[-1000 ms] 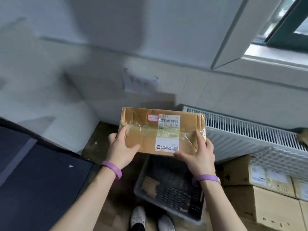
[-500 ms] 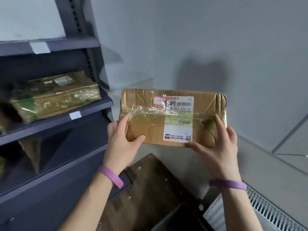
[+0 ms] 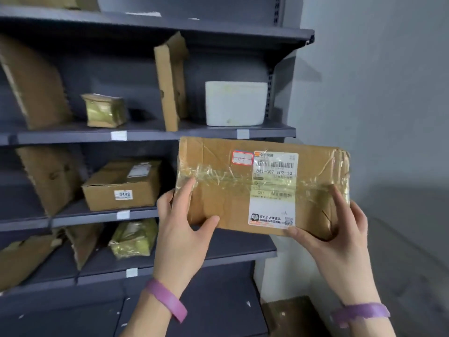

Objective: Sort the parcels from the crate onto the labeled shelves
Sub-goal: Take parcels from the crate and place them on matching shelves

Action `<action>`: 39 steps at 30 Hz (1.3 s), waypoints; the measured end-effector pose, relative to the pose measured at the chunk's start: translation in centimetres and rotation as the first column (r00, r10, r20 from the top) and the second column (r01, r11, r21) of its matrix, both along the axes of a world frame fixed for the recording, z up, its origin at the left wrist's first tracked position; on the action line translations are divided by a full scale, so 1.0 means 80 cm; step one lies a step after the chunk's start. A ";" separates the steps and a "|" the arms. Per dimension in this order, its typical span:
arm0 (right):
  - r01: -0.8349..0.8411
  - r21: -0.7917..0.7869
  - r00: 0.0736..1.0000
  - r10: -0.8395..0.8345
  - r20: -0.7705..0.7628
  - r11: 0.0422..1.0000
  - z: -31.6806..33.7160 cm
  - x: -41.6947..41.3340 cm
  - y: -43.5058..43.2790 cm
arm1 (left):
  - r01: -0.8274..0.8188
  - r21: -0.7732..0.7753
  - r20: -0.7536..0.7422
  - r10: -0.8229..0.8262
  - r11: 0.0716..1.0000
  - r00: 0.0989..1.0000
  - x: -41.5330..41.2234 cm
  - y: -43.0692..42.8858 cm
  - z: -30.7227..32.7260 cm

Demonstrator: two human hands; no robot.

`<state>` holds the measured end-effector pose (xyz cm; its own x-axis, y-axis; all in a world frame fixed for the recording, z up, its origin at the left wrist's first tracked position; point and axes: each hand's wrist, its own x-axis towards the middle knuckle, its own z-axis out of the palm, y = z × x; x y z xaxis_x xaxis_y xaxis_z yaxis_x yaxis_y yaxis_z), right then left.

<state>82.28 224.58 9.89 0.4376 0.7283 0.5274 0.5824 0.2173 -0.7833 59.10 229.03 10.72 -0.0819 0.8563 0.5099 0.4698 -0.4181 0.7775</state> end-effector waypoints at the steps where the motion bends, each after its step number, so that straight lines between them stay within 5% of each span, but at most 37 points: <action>1: -0.035 0.003 0.999 0.035 -0.009 0.999 0.002 -0.020 0.006 | -0.028 0.006 0.010 0.028 1.000 1.000 -0.021 -0.004 0.002; 11: -0.233 0.030 0.972 0.233 -0.016 0.972 0.019 -0.159 0.031 | -0.220 0.047 0.028 0.219 0.974 0.975 -0.163 -0.030 0.014; 28: -0.330 -0.058 0.944 0.330 0.003 0.942 0.005 -0.298 0.030 | -0.311 -0.044 0.082 0.314 0.949 0.946 -0.293 -0.071 -0.005; 39: -0.531 -0.071 0.846 0.533 0.000 0.844 -0.001 -0.419 0.088 | -0.483 -0.088 0.106 0.490 0.871 0.865 -0.403 -0.065 -0.017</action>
<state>48.79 231.63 9.78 -0.0365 0.8795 0.4744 0.4072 0.4466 -0.7967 26.87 223.81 9.37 -0.5535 0.7184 0.4213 0.5033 -0.1144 0.8565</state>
